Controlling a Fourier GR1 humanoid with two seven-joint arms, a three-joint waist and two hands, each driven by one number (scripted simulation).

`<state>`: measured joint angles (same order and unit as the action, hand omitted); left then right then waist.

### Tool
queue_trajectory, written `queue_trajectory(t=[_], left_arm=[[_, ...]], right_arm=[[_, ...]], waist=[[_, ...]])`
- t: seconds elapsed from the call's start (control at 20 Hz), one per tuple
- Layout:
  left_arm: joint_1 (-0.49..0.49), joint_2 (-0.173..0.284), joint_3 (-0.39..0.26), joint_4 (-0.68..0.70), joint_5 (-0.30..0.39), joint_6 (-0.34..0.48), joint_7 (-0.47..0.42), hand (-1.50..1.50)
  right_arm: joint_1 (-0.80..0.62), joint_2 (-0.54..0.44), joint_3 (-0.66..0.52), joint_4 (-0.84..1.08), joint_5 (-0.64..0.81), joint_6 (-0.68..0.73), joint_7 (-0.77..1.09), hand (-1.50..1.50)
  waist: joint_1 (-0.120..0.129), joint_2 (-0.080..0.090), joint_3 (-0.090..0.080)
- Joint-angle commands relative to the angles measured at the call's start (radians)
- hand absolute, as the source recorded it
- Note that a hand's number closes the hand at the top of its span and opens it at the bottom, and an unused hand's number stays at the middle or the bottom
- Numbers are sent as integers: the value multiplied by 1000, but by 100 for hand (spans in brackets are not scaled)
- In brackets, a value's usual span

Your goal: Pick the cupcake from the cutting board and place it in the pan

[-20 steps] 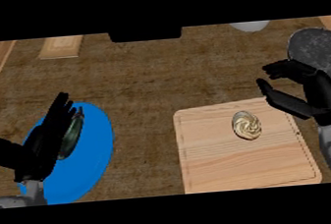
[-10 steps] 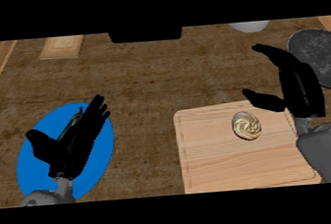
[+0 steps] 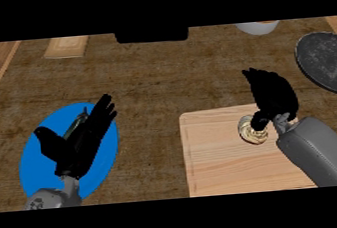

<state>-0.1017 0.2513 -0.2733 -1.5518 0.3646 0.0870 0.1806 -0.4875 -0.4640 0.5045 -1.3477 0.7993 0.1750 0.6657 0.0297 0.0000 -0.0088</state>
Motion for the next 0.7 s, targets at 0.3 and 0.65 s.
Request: queue_trajectory(t=[0.3, 0.65], left_arm=[[-4, -22, -20, -7, -12, 6, 13, 0], [28, -2, 13, -17, 6, -11, 15, 0]], right_arm=[[-201, 293, 43, 232, -85, 583, 470, -150], [-239, 434, -12, 402, -49, 564, 582, -150]], waist=[[11, 1, 5], [-15, -1, 8]])
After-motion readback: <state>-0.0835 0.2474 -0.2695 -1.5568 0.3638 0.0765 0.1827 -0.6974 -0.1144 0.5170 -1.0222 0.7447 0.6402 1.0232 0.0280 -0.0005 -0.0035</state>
